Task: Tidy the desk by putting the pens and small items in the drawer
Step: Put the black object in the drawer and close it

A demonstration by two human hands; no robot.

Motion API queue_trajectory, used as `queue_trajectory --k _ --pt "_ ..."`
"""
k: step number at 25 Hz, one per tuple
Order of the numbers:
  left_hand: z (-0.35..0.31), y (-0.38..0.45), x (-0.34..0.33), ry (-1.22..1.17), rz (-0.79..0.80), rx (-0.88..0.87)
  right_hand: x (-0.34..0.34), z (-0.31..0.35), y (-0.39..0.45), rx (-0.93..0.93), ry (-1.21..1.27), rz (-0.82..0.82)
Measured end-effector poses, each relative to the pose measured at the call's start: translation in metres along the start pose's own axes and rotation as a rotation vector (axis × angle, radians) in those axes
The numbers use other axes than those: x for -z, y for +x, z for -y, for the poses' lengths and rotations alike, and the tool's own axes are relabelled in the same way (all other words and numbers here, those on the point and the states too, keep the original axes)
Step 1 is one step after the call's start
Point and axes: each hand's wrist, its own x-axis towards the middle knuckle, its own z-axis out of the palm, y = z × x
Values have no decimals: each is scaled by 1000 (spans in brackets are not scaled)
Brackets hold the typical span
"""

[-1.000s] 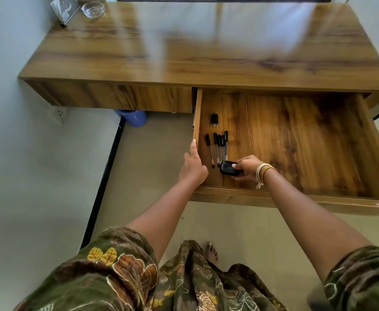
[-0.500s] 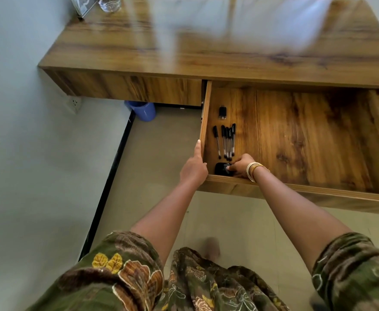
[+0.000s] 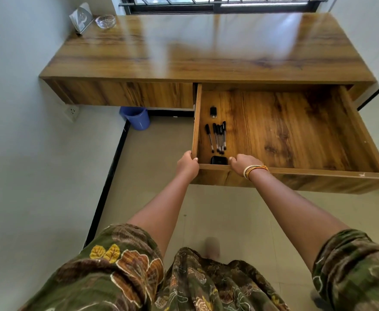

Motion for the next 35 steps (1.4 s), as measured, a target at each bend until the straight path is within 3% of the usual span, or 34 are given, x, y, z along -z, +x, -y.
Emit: queue_trajectory --k 6,9,13,16,18,20,22,27,35 --pt "28 -34 8 60 40 -69 -34 -20 -47 167 -245 -311" --pt "30 -60 4 7 74 -103 -41 -23 -69 146 -174 -287" --pt "18 -83 -19 -123 116 -75 -51 -28 -94 129 4 -420" --pt "1 -95 -32 -377 246 159 -47 -35 -91 -102 555 -282" --pt "-12 -99 -36 -645 328 305 -35 -43 -82 -373 1227 -113" --pt "-23 -96 -40 -964 366 426 -20 -52 -72 -512 1794 -8" --pt "-37 -91 -45 -1130 345 502 -4 -63 -60 -561 1991 -34" --pt "-67 -70 -63 -1072 279 500 4 -70 -23 -549 1854 2" --pt "-114 -27 -71 -1073 99 673 33 -70 28 -593 1774 142"
